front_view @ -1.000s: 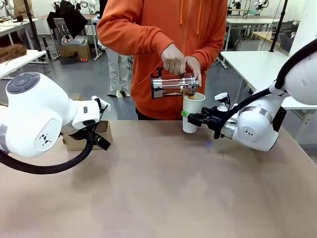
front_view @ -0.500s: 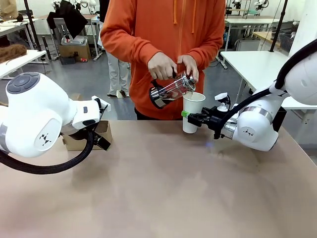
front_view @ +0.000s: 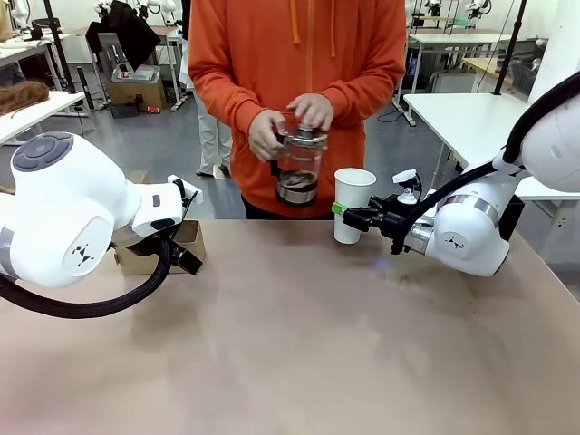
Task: Pour a drink into a cup and package it in a carrier.
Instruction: When a person places the Paper Cup Lid on the 600 ml Paper Cup , lift the 600 ml Paper Cup.
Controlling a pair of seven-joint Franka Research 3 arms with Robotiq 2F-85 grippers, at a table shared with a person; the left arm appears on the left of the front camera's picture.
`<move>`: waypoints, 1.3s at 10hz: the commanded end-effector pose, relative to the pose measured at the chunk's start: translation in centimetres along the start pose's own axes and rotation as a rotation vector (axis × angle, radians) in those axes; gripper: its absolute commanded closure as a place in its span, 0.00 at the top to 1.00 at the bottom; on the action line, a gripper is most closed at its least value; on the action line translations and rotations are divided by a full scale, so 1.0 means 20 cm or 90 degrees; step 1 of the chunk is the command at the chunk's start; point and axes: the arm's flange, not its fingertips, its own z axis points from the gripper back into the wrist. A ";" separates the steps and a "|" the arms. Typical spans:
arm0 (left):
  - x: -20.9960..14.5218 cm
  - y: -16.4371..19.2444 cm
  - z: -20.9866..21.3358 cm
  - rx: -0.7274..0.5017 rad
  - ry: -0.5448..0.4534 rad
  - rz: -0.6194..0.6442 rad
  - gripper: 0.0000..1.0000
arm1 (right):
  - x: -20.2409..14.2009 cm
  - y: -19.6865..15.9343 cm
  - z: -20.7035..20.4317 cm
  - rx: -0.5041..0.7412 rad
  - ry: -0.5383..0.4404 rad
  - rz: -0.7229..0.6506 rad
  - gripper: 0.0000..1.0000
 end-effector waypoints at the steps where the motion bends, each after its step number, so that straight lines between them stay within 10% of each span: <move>1: 0.00 0.00 0.00 -0.001 -0.001 0.001 1.00 | 0.02 0.02 0.00 0.000 -0.004 0.001 0.80; 13: 0.00 0.00 0.00 -0.001 -0.001 0.001 1.00 | 0.02 0.02 0.00 0.000 -0.004 0.001 0.80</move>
